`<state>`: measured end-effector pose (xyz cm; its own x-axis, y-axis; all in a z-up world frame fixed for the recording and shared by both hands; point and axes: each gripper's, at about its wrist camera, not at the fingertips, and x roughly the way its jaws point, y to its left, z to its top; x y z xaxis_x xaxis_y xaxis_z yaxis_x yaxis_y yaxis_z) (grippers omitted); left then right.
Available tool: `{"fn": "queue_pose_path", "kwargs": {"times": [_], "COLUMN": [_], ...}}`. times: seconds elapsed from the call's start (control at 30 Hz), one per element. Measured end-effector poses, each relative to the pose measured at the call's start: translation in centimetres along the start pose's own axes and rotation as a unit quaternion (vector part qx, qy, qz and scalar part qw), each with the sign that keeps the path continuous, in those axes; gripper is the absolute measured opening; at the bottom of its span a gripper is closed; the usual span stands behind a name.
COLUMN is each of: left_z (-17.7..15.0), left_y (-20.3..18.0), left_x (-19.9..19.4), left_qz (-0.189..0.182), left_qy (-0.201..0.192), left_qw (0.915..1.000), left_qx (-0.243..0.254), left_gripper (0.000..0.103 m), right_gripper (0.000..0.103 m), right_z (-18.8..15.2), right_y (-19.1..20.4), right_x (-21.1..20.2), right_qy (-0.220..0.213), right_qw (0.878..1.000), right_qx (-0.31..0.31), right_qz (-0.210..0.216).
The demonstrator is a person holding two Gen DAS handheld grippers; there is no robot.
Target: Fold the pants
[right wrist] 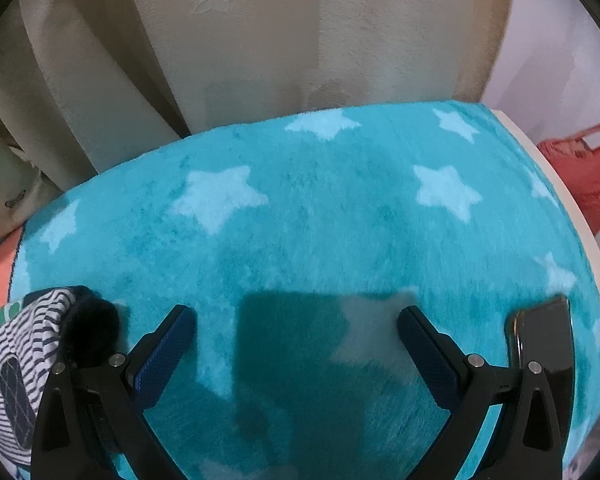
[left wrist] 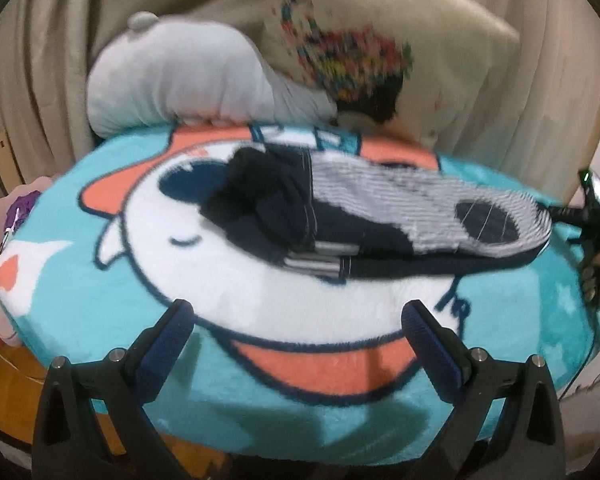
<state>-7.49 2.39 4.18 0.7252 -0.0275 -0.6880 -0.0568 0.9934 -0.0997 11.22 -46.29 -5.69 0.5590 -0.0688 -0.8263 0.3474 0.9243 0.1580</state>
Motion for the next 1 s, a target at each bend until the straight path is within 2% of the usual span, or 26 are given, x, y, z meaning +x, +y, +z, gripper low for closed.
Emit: {"fn": "queue_pose_path", "kwargs": {"times": [0.03, 0.07, 0.1, 0.13, 0.17, 0.2, 0.23, 0.27, 0.3, 0.33, 0.37, 0.4, 0.43, 0.47, 0.57, 0.67, 0.73, 0.8, 0.83, 0.87, 0.9, 1.0], "left_z": [0.2, 0.1, 0.1, 0.3, -0.1, -0.1, 0.0, 0.2, 0.3, 0.6, 0.9, 1.1, 1.5, 1.8, 2.4, 2.3, 2.4, 2.7, 2.8, 2.9, 3.0, 3.4], "left_y": [0.3, 0.5, 0.8, 1.1, 1.4, 1.6, 1.8, 2.1, 2.4, 2.6, 3.0, 3.5, 4.1, 4.9, 6.7, 7.1, 6.1, 4.8, 4.0, 3.2, 2.6, 1.6], "left_x": [-0.6, -1.1, -1.6, -2.0, -2.6, -2.9, -3.2, -3.5, -3.7, -4.0, -4.2, -4.3, -4.4, -4.3, -3.0, -2.4, -2.3, -2.2, -1.9, -1.4, -0.8, 1.9], "left_qz": [0.000, 0.002, 0.003, 0.005, 0.006, 0.009, 0.014, 0.022, 0.031, 0.044, 0.054, 0.056, 0.055, 0.049, 0.002, -0.029, -0.041, -0.059, -0.074, -0.093, -0.107, -0.154], "left_qy": [-0.013, -0.024, -0.033, -0.044, -0.053, -0.058, -0.065, -0.072, -0.080, -0.088, -0.092, -0.093, -0.092, -0.085, -0.026, -0.002, -0.001, 0.000, 0.004, 0.014, 0.025, 0.075], "left_qw": [0.9999, 0.9997, 0.9994, 0.9989, 0.9984, 0.9980, 0.9975, 0.9969, 0.9961, 0.9950, 0.9941, 0.9939, 0.9938, 0.9943, 0.9962, 0.9933, 0.9941, 0.9947, 0.9943, 0.9932, 0.9917, 0.9824], "left_qx": [-0.006, -0.010, -0.013, -0.018, -0.022, -0.024, -0.024, -0.023, -0.021, -0.018, -0.017, -0.019, -0.030, -0.043, -0.083, -0.112, -0.101, -0.085, -0.076, -0.069, -0.067, -0.075], "left_gripper": [0.103, 0.103, 0.103, 0.103, 0.103, 0.103, 0.103, 0.103, 0.103, 0.103, 0.103, 0.103, 0.103, 0.103, 0.103, 0.103, 0.103, 0.103, 0.103, 0.103, 0.103, 0.099], "right_gripper": [0.093, 0.091, 0.091, 0.091, 0.091, 0.091, 0.091, 0.092, 0.092, 0.098, 0.103, 0.103, 0.103, 0.103, 0.103, 0.096, 0.079, 0.064, 0.055, 0.053, 0.053, 0.050], "right_z": [-0.5, -0.5, -1.7, -1.1, -1.6, -3.1, -3.8, -4.9, -5.2, -6.2, -6.6, -7.4, -7.7, -8.6, -9.4, -10.5, -11.1, -12.0, -12.5, -12.4, -12.8, -13.5], "right_y": [0.2, 0.1, 0.5, 0.1, 0.2, 1.1, 1.5, 2.3, 2.5, 3.4, 3.7, 4.9, 6.0, 6.9, 8.2, 9.7, 10.8, 11.4, 11.9, 11.9, 12.4, 12.8], "right_x": [-0.6, -1.1, -3.3, -3.7, -5.2, -8.5, -10.7, -13.0, -14.0, -15.6, -16.1, -16.7, -16.6, -16.9, -15.8, -14.7, -13.0, -12.1, -11.2, -10.9, -9.9, -9.0], "right_qy": [-0.009, -0.014, -0.046, -0.047, -0.070, -0.130, -0.169, -0.221, -0.247, -0.284, -0.297, -0.291, -0.254, -0.236, -0.213, -0.166, -0.101, -0.060, -0.030, -0.018, 0.007, 0.036], "right_qw": [1.000, 1.000, 0.999, 0.999, 0.997, 0.991, 0.986, 0.975, 0.968, 0.956, 0.951, 0.950, 0.956, 0.959, 0.959, 0.954, 0.943, 0.930, 0.917, 0.913, 0.904, 0.893], "right_qx": [0.006, 0.009, 0.015, 0.016, 0.014, -0.003, -0.016, -0.036, -0.049, -0.073, -0.086, -0.116, -0.138, -0.146, -0.146, -0.131, -0.108, -0.092, -0.082, -0.078, -0.066, -0.051], "right_qz": [-0.001, 0.001, 0.016, 0.017, 0.020, 0.021, 0.011, -0.006, -0.015, -0.024, -0.022, 0.004, 0.042, 0.065, 0.119, 0.210, 0.297, 0.352, 0.388, 0.400, 0.423, 0.445]}}
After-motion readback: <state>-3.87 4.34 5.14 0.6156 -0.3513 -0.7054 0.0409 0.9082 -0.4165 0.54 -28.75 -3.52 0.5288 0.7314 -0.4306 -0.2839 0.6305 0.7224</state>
